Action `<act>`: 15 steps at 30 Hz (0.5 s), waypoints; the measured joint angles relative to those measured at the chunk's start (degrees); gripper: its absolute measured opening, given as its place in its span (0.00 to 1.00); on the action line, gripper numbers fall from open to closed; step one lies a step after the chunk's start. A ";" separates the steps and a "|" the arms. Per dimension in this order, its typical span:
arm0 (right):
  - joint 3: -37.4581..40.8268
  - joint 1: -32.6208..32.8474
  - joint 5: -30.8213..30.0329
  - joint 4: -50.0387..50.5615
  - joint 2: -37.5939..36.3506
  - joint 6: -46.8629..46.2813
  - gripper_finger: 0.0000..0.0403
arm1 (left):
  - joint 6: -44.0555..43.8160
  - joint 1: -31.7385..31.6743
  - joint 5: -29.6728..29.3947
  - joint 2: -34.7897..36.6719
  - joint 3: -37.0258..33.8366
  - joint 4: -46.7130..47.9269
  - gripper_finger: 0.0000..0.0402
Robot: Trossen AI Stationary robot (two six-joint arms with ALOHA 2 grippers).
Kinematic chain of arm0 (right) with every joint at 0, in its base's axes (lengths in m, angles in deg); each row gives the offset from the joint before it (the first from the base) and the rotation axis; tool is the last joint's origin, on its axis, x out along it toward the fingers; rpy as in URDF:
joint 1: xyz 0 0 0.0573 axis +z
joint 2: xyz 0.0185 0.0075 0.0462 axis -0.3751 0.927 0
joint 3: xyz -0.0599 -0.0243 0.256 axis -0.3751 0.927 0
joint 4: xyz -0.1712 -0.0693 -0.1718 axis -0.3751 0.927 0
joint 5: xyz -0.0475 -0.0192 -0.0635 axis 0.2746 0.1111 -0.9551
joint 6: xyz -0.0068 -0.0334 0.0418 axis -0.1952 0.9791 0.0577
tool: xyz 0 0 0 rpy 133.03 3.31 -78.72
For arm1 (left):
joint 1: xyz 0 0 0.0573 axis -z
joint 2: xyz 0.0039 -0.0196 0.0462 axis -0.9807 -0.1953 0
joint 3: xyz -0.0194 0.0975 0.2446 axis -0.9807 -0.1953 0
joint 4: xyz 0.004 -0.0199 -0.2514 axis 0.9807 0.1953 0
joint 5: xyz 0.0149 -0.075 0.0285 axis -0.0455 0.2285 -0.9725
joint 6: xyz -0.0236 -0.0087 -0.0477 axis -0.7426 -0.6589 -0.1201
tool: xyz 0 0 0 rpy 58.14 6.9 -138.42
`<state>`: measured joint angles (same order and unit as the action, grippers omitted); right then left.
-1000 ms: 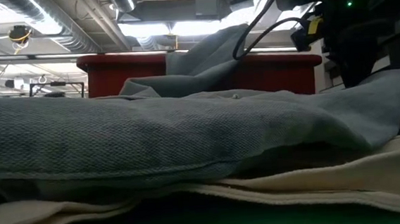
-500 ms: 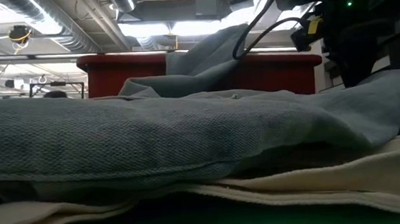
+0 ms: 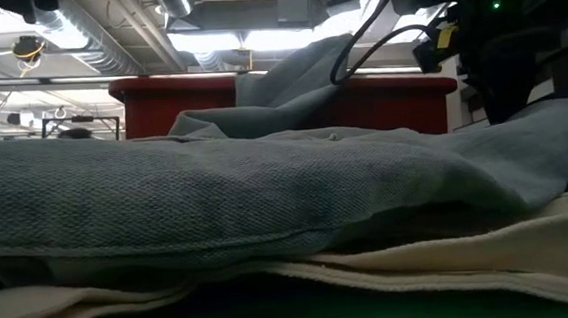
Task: Fold Laundry from Bin
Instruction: Fold the light blue pants
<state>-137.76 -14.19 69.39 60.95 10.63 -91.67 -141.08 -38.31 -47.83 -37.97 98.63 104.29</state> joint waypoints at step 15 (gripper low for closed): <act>0.00 0.00 0.00 -0.46 0.00 0.02 0.47 | 1.39 -0.30 -2.04 0.90 0.00 3.30 0.40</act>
<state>-137.76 -14.19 69.39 60.49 10.63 -91.65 -139.69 -38.61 -49.87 -37.07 98.63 107.59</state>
